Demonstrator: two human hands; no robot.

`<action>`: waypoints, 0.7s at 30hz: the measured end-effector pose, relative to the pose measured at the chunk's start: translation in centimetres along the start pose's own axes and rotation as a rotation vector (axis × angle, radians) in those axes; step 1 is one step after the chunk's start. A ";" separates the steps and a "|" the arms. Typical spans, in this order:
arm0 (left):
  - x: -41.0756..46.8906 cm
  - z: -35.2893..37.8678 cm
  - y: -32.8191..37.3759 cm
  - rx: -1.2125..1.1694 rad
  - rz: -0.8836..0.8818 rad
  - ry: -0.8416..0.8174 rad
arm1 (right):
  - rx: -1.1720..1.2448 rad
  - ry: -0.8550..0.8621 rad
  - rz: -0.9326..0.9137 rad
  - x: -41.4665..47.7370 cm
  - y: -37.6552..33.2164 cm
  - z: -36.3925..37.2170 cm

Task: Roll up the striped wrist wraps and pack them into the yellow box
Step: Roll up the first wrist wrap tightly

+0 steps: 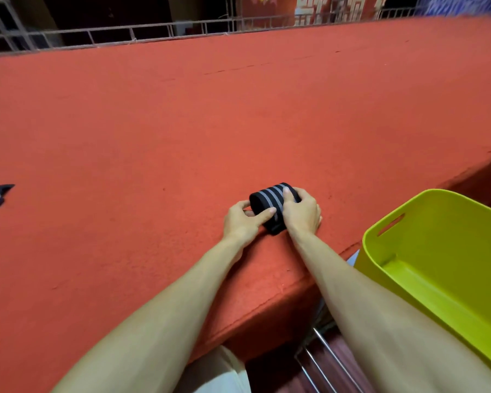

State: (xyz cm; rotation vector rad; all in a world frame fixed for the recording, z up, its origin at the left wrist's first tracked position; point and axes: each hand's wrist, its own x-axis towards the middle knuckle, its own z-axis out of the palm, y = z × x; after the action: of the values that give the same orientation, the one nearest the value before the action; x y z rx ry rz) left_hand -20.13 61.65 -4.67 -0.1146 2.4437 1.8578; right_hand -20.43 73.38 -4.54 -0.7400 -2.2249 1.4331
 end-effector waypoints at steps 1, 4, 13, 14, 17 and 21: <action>0.1 0.0 0.1 0.019 0.000 -0.006 | -0.004 0.003 -0.004 0.1 -0.1 -0.1; -0.3 -0.4 0.5 -0.009 -0.020 -0.064 | -0.018 0.014 -0.005 0.1 -0.8 -0.4; -3.9 -9.6 2.0 0.030 -0.041 0.018 | -0.134 -0.017 -0.429 -4.1 -4.8 0.2; -4.5 -11.5 2.0 0.067 -0.018 0.044 | -0.114 -0.083 -0.486 -5.3 -5.4 1.1; -6.7 -17.6 1.3 0.100 0.006 0.133 | -0.081 -0.342 -0.579 -9.7 -7.4 4.7; -11.0 -26.8 -1.5 0.133 -0.036 0.273 | -0.074 -0.647 -0.602 -16.5 -10.0 10.6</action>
State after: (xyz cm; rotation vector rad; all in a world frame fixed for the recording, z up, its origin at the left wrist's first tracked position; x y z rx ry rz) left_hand -9.33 35.63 2.18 -0.4283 2.7122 1.7616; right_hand -15.86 52.27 -0.30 0.4397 -2.6326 1.3841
